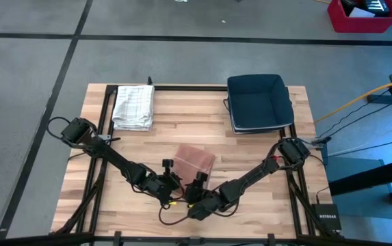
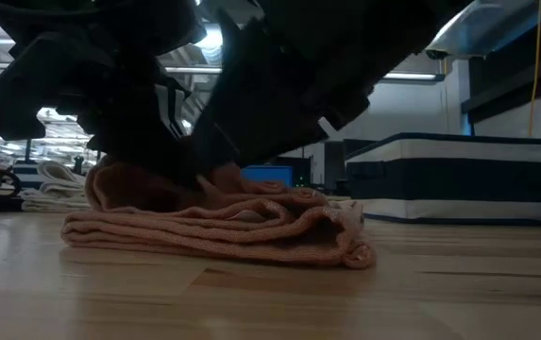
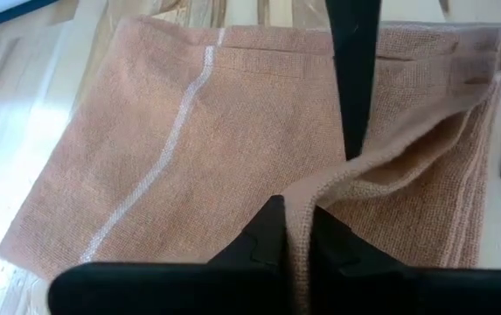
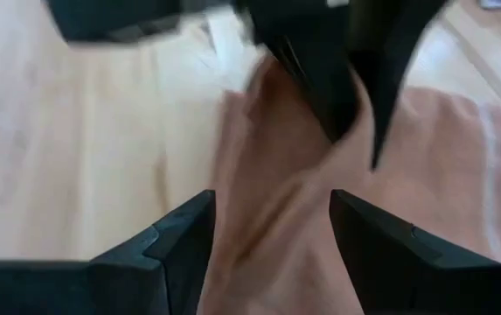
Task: Fold towel
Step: Fold the brown towel on the table
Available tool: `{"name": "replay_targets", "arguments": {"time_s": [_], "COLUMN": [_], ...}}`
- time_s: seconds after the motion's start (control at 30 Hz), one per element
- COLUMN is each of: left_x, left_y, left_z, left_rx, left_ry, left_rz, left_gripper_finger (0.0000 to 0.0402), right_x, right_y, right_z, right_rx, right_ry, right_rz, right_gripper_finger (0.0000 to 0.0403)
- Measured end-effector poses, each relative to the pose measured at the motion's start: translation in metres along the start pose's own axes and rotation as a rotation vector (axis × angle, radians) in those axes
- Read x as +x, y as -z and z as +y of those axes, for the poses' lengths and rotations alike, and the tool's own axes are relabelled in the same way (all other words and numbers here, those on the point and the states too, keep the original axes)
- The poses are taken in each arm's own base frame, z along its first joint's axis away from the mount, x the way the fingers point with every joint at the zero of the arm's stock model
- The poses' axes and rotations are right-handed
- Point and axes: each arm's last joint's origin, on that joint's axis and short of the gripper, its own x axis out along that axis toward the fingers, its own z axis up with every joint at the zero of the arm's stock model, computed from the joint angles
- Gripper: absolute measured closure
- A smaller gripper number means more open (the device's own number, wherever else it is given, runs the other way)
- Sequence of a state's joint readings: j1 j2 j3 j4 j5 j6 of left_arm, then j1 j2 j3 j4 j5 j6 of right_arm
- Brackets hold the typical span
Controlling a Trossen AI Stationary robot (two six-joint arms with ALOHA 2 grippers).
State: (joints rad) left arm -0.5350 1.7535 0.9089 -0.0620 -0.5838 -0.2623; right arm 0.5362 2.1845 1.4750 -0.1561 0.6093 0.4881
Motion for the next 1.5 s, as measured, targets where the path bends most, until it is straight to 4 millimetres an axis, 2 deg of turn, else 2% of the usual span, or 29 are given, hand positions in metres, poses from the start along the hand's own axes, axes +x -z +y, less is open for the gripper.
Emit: {"name": "replay_targets", "arguments": {"time_s": [0.17, 0.3, 0.4, 0.63, 0.73, 0.9, 1.1, 1.2, 1.33, 1.5], "left_x": [0.000, 0.000, 0.000, 0.000, 0.000, 0.000, 0.000, 0.000, 0.000, 0.000], "left_y": [0.000, 0.000, 0.000, 0.000, 0.000, 0.000, 0.000, 0.000, 0.001, 0.000], "left_z": [0.000, 0.000, 0.000, 0.000, 0.000, 0.000, 0.000, 0.000, 0.000, 0.000], "left_rx": [0.000, 0.000, 0.000, 0.000, 0.000, 0.000, 0.000, 0.002, 0.003, -0.001], "left_ry": [0.000, -0.001, 0.000, 0.000, 0.000, 0.000, 0.000, 0.000, -0.001, -0.001], "left_rz": [0.000, 0.001, 0.001, 0.000, 0.000, 0.000, 0.000, 0.003, 0.005, 0.005], "left_gripper_finger": [0.0389, 0.0389, 0.0389, 0.0389, 0.0389, 0.0389, 0.0389, 0.0389, 0.0389, 0.0389], "right_x": [0.007, 0.007, 0.007, 0.001, -0.001, -0.008, -0.011, -0.012, -0.021, -0.035], "right_y": [0.009, 0.008, 0.009, 0.000, -0.003, -0.013, -0.018, -0.019, -0.015, -0.005], "right_z": [-0.008, -0.008, -0.007, -0.002, -0.002, -0.003, 0.000, 0.002, 0.004, 0.010], "right_rx": [-0.019, -0.007, -0.011, -0.050, -0.073, -0.106, -0.087, -0.066, -0.101, -0.152], "right_ry": [0.065, 0.050, 0.048, 0.026, 0.028, 0.066, 0.000, -0.062, -0.139, -0.123], "right_rz": [0.068, 0.066, 0.070, 0.079, 0.117, 0.156, 0.195, 0.232, 0.377, 0.480], "right_gripper_finger": [0.0176, 0.0204, 0.0244, 0.0371, 0.0395, 0.0382, 0.0376, 0.0348, 0.0299, 0.0256]}}
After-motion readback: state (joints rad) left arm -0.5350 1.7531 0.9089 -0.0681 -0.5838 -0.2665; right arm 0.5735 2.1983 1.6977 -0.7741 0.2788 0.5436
